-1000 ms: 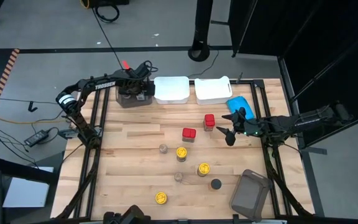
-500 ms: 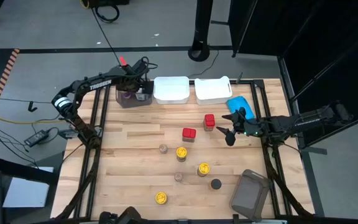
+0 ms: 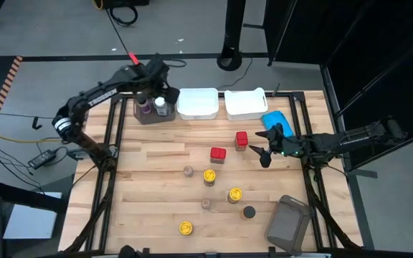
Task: Sort spices by type
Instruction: Put the top red seasoning bottle into the left white bin
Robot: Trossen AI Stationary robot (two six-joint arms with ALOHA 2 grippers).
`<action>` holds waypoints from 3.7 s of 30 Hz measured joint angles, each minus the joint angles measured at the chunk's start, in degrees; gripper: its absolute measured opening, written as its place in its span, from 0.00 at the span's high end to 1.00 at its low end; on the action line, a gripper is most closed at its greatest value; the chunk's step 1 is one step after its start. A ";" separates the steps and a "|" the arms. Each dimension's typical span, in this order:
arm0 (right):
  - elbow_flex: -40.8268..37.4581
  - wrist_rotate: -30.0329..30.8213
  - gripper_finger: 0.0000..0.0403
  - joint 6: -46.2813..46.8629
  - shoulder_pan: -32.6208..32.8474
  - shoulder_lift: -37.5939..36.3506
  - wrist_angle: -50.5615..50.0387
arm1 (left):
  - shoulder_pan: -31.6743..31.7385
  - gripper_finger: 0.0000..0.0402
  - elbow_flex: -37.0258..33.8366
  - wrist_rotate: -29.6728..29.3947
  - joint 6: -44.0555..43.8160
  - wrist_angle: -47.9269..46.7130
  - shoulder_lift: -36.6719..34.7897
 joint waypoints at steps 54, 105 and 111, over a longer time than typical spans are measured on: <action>48.80 -15.44 0.24 34.75 -12.07 53.33 -51.19 | -27.70 0.25 6.30 -0.06 -4.05 0.54 -24.28; 46.24 -20.98 0.43 20.10 -22.45 54.38 -44.05 | -27.70 0.25 6.27 -1.51 -4.05 0.58 -24.26; 46.24 -21.32 0.43 19.47 -22.45 54.38 -44.09 | -27.70 0.25 6.27 -1.50 -4.04 0.56 -24.26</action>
